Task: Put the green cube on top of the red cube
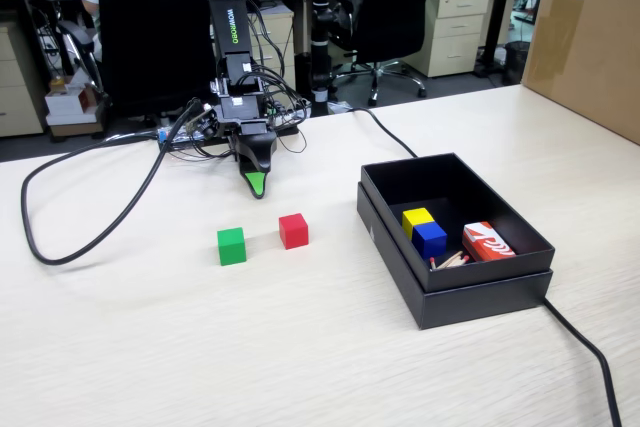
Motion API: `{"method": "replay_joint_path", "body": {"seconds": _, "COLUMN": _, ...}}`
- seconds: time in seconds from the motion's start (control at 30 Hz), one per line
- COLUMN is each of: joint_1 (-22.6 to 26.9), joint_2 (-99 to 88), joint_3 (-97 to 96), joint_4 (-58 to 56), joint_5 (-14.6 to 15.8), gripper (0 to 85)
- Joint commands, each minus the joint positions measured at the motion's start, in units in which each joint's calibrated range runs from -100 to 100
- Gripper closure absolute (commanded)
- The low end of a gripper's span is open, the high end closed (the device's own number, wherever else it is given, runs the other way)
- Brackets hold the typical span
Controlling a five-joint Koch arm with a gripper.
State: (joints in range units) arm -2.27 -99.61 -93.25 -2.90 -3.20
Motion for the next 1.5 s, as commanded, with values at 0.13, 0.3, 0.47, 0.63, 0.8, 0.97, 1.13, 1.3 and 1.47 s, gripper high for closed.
{"method": "replay_joint_path", "body": {"seconds": 0.13, "joint_1": 0.0, "joint_2": 0.19, "joint_3": -1.86, "joint_4": -0.94, "joint_5": -0.24, "gripper": 36.3}}
{"method": "replay_joint_path", "body": {"seconds": 0.3, "joint_1": 0.0, "joint_2": 0.19, "joint_3": -1.86, "joint_4": -0.94, "joint_5": -0.24, "gripper": 36.3}}
{"method": "replay_joint_path", "body": {"seconds": 0.47, "joint_1": 0.0, "joint_2": 0.19, "joint_3": -1.86, "joint_4": -0.94, "joint_5": -0.24, "gripper": 36.3}}
{"method": "replay_joint_path", "body": {"seconds": 0.63, "joint_1": 0.0, "joint_2": 0.19, "joint_3": -1.86, "joint_4": -0.94, "joint_5": -0.24, "gripper": 36.3}}
{"method": "replay_joint_path", "body": {"seconds": 0.8, "joint_1": 0.0, "joint_2": 0.19, "joint_3": -1.86, "joint_4": -0.94, "joint_5": -0.24, "gripper": 36.3}}
{"method": "replay_joint_path", "body": {"seconds": 0.97, "joint_1": 0.0, "joint_2": 0.19, "joint_3": -1.86, "joint_4": -0.94, "joint_5": -0.24, "gripper": 36.4}}
{"method": "replay_joint_path", "body": {"seconds": 1.13, "joint_1": 0.05, "joint_2": 0.19, "joint_3": -1.95, "joint_4": -0.94, "joint_5": -0.24, "gripper": 37.1}}
{"method": "replay_joint_path", "body": {"seconds": 1.3, "joint_1": 0.05, "joint_2": 0.19, "joint_3": -1.86, "joint_4": -0.94, "joint_5": -0.29, "gripper": 37.1}}
{"method": "replay_joint_path", "body": {"seconds": 1.47, "joint_1": 0.0, "joint_2": 0.53, "joint_3": -1.13, "joint_4": -0.94, "joint_5": -0.44, "gripper": 37.1}}
